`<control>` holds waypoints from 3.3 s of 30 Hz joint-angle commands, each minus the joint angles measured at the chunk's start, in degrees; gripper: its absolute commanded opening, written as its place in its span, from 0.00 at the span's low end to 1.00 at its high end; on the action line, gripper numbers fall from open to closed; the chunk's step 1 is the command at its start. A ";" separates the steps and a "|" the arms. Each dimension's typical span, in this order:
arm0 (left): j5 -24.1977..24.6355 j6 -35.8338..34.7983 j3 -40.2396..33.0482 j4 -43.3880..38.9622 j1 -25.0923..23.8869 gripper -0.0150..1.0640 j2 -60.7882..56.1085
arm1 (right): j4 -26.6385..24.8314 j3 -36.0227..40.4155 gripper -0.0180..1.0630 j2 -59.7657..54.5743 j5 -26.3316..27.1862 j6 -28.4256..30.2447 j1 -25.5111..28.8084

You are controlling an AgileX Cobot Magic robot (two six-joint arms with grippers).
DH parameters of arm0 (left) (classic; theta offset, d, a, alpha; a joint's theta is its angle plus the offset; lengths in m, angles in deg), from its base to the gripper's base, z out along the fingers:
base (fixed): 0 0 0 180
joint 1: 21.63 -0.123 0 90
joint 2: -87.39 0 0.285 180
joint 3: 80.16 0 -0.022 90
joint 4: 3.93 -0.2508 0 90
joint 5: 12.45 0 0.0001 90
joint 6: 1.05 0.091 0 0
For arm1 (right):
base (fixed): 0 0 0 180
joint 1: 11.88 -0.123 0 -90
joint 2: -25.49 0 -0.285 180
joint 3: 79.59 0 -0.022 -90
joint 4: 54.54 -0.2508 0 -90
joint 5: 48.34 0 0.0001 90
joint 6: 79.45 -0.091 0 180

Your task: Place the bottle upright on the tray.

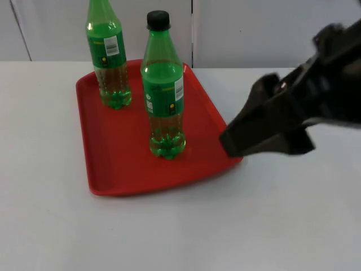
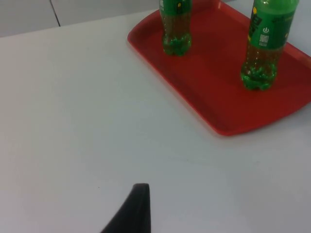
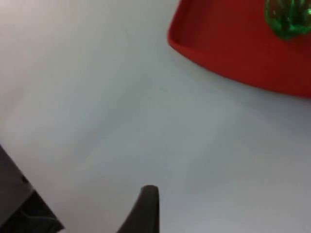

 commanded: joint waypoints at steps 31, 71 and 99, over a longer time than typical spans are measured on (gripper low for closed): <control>-0.27 -0.30 -0.29 -0.25 0.07 0.99 -0.19 | -0.72 0.00 0.80 44.29 -17.39 8.42 -0.18; -0.27 -0.30 -0.29 -0.25 0.07 0.99 -0.19 | 15.83 14.79 0.80 76.29 -31.58 2.51 -0.07; -0.27 -0.30 -0.29 -0.14 0.07 0.99 -0.19 | 15.97 19.36 0.80 76.29 -30.14 0.76 -0.07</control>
